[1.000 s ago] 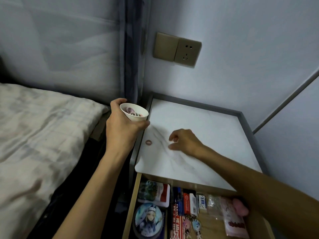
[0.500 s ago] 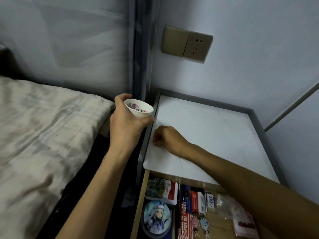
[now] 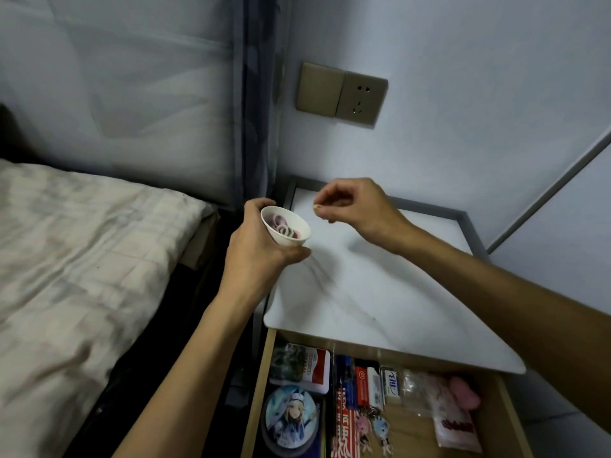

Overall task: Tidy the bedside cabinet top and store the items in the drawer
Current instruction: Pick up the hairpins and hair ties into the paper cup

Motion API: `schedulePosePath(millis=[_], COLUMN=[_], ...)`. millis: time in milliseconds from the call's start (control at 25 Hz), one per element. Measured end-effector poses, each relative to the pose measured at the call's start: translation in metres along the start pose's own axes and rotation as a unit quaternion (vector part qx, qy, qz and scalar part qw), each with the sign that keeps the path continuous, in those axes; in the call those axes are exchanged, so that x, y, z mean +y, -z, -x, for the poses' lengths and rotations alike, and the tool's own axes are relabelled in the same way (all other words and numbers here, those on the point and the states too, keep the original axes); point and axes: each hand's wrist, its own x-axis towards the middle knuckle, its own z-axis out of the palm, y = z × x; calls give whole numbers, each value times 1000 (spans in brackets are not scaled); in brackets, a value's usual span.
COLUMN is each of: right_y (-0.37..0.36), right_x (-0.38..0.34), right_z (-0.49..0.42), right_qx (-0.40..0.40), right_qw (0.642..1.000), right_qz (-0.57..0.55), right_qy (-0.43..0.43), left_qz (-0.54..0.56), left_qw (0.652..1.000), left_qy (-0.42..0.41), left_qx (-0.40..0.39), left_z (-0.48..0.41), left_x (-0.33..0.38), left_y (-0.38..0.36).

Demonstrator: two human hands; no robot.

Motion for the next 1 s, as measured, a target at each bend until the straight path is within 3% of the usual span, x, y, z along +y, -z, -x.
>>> schedulePosePath(millis=[200,360,480,600,840,1000], right_y=[-5,24,44,54,71,82], right_x=[-35,-32,-27,-26,-17,1], right_z=[13,33,56,89,154,196], right_qx=[-140,-39,24,-33,-2,-4], right_qw=[974,997,993,984,961,964], right_qz=[160,54,111,126,232,204], right_qy=[81,47,-16,-120,-148,-168], left_qz=[27,71,120,170,170,29], left_qw=[998,993,984,969,932,916], left_qy=[-19,-19,-18,-31,-42,-65], left_qx=[-62,-88,-128,-179,-317,-396], left_z=[10,21,35,49,88,103], left_x=[12,23,34,38,47,57], left_y=[-14,-26,-41,-55,-84,-91])
